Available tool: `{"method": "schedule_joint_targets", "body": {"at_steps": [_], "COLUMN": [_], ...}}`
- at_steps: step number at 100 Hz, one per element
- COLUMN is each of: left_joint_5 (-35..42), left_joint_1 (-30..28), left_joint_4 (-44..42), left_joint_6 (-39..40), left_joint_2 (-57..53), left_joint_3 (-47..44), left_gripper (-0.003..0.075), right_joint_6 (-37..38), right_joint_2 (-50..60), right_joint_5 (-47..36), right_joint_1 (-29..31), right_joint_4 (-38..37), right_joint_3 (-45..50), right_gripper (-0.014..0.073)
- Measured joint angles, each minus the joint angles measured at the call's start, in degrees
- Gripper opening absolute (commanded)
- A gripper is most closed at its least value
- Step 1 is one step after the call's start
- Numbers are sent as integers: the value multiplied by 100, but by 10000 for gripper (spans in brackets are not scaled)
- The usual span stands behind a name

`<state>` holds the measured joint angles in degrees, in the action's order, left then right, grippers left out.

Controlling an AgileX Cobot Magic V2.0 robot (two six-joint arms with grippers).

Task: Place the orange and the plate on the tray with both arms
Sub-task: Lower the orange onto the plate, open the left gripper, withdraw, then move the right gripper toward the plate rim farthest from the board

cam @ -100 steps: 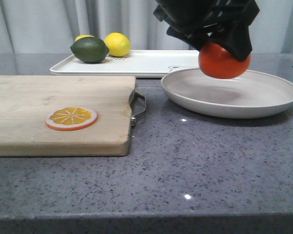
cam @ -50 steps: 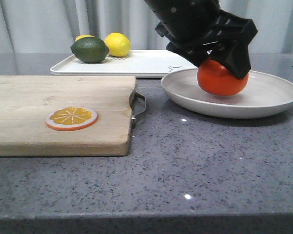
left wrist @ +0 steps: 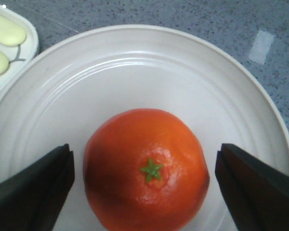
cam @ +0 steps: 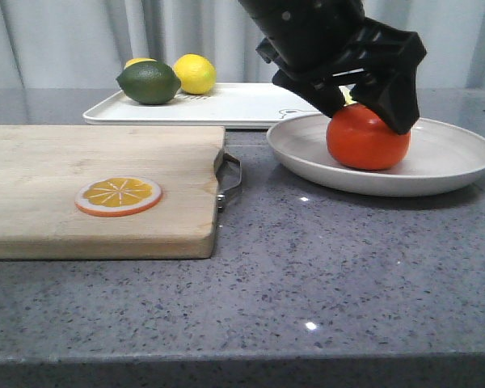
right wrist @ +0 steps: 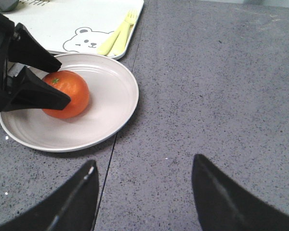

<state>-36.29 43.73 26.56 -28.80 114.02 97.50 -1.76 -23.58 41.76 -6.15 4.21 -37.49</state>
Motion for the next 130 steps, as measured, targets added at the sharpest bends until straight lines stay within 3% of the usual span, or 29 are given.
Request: {"method": "schedule_joint_targets", "body": {"at_steps": [43, 78, 107, 130], "left_joint_5": [-149, -766, -769, -26], "left_joint_1": [-125, -1267, -2424, -2759], "left_joint_4": [-217, -283, -324, -337], "left_joint_6": [0, 0, 0, 0], "left_joint_2": [-1048, -1728, -2423, -3668], "left_joint_3": [59, 1, -960, -2411], "left_gripper": [580, 578, 575, 573], "right_joint_6": [0, 0, 0, 0], "right_joint_2": [0, 0, 0, 0], "right_joint_5": [0, 0, -111, -118], "right_joint_1": [0, 0, 0, 0], "right_joint_4": [-11, -42, -55, -55], "right_joint_3": [0, 0, 0, 0], "right_gripper": [442, 442, 442, 442]}}
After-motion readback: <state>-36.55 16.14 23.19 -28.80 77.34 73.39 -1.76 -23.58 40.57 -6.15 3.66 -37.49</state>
